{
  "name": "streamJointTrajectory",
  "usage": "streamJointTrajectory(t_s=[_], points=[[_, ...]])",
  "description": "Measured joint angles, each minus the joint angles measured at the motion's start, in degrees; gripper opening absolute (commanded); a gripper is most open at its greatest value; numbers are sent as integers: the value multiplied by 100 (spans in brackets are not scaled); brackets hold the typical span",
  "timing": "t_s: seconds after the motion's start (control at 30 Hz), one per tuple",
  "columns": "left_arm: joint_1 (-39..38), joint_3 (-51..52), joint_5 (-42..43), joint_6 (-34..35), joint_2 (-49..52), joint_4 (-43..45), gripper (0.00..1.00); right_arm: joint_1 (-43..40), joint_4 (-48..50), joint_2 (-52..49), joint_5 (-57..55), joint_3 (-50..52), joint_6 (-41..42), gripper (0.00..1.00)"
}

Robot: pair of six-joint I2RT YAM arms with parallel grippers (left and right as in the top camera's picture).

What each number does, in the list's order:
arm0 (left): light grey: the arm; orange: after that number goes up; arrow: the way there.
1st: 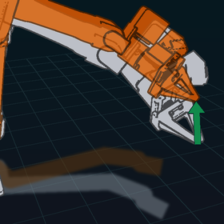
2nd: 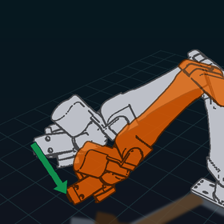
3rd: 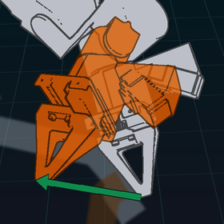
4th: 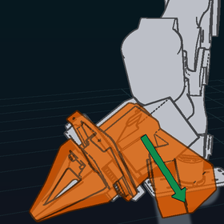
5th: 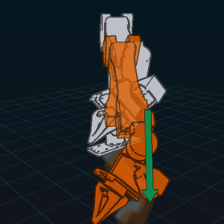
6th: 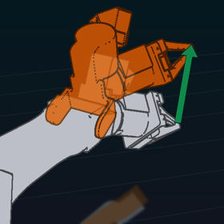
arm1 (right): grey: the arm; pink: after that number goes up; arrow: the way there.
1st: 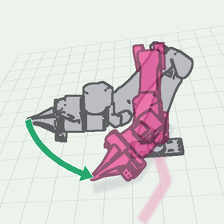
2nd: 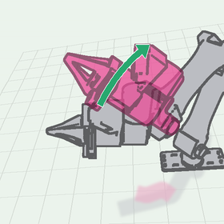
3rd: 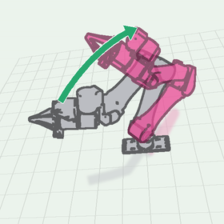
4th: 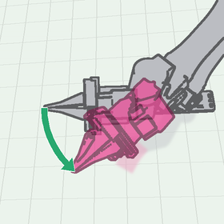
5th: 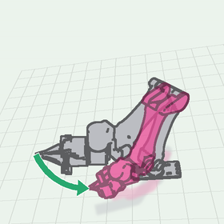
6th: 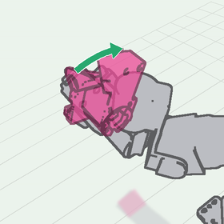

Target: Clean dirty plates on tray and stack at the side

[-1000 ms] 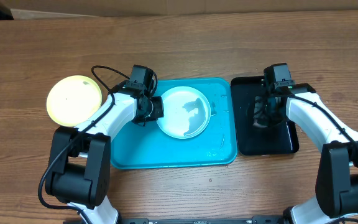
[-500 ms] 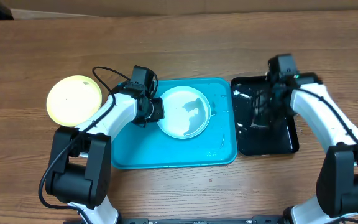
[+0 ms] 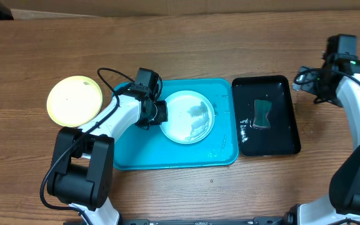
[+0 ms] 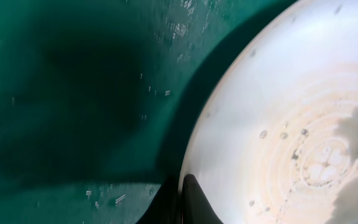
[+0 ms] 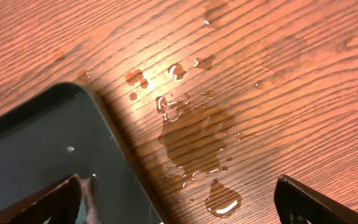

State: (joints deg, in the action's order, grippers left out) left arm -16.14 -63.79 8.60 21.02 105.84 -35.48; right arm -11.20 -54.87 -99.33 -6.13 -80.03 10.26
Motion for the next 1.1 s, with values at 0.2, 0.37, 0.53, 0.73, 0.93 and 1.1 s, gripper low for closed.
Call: streamJointTrajectory(t_s=[0.2,0.37,0.53,0.73,0.93,1.1], points=[[70,-529,57,-2,2,-748,4,-59,0,0,105,0,17,100],[125,-1626,-4,-13,2,-1534,4,-59,-2,0,144,0,22,100],[81,-2579,-175,-20,2,-1860,4,-59,2,0,146,0,22,100],[-376,-2872,-411,0,2,-1515,4,-59,2,0,146,0,22,100],[-1224,-2874,-944,0,2,-1032,4,-59,0,0,149,0,22,100],[-1891,-2874,-1611,2,2,-691,4,-59,2,0,146,0,20,100]])
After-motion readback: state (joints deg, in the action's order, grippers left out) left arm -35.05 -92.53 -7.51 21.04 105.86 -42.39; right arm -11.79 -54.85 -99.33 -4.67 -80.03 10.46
